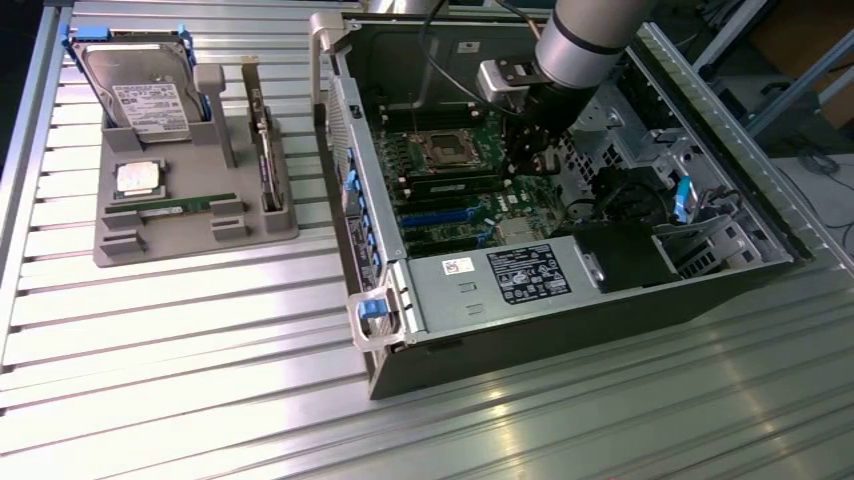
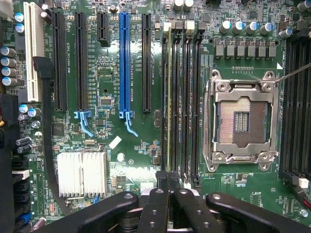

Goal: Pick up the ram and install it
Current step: 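Press down the ram until it locks into place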

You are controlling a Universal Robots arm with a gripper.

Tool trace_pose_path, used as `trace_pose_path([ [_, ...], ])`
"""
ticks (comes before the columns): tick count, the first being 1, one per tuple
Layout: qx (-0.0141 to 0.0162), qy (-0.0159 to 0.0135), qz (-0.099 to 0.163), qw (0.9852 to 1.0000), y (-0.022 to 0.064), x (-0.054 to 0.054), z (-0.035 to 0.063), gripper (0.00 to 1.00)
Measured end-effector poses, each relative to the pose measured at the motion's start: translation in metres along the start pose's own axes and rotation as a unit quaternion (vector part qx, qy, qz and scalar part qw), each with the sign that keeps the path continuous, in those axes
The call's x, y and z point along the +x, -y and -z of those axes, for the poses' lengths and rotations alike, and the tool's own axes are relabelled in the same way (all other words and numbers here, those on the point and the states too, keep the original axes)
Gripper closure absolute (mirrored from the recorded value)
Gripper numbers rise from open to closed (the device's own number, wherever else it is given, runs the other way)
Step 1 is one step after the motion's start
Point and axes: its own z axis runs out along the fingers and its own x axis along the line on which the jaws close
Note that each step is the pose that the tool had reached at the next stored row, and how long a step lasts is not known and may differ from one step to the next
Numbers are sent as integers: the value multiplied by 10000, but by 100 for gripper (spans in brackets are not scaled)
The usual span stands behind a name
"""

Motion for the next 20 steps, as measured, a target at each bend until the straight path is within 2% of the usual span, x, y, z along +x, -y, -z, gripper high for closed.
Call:
trace_pose_path([
  [18,0,1,0,10000,-5,2,-40,89],
  [19,1,4,0,10000,-5,1,-33,89],
  [20,0,4,-1,10000,-4,-1,22,89],
])
